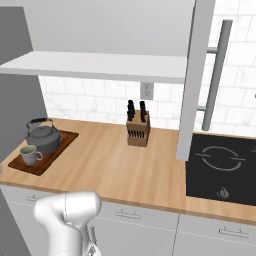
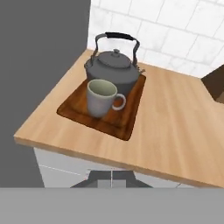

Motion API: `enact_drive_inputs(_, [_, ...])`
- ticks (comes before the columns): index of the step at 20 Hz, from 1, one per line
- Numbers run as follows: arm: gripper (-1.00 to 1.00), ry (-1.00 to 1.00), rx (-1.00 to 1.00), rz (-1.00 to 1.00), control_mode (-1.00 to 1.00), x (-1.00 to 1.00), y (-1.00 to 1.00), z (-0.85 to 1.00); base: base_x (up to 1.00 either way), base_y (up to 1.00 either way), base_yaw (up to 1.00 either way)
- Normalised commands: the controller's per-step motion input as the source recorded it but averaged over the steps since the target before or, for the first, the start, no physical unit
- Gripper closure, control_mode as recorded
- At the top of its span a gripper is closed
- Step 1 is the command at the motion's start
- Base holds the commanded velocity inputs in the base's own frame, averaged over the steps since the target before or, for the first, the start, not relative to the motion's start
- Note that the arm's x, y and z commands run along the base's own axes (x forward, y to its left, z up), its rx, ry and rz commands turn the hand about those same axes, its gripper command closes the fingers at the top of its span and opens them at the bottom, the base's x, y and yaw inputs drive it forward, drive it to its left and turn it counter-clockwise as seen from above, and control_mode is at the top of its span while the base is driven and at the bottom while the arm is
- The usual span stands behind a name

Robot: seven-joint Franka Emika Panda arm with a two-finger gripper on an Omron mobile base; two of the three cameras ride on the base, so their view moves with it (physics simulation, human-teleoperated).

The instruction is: Pick the kettle from the counter and place it on the tray. Then pick the mug from the cabinet and place it on the tray. Then close the cabinet doors.

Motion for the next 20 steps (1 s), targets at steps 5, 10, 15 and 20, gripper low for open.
enact_drive_inputs(5, [1.0,0.18,-0.02,-0.37,-1.0,-0.16,0.01,0.2,0.0,0.0,0.0])
enact_drive_inputs(10, [1.0,0.08,-0.08,-0.1,-1.0,-0.38,-0.01,0.06,0.0,0.0,0.0])
enact_drive_inputs(15, [1.0,-0.1,-0.09,0.0,-1.0,-0.72,-0.07,-0.03,0.0,0.0,0.0])
enact_drive_inputs(20, [1.0,-0.09,0.0,0.01,-1.0,-0.35,-0.01,0.17,0.0,0.0,0.0])
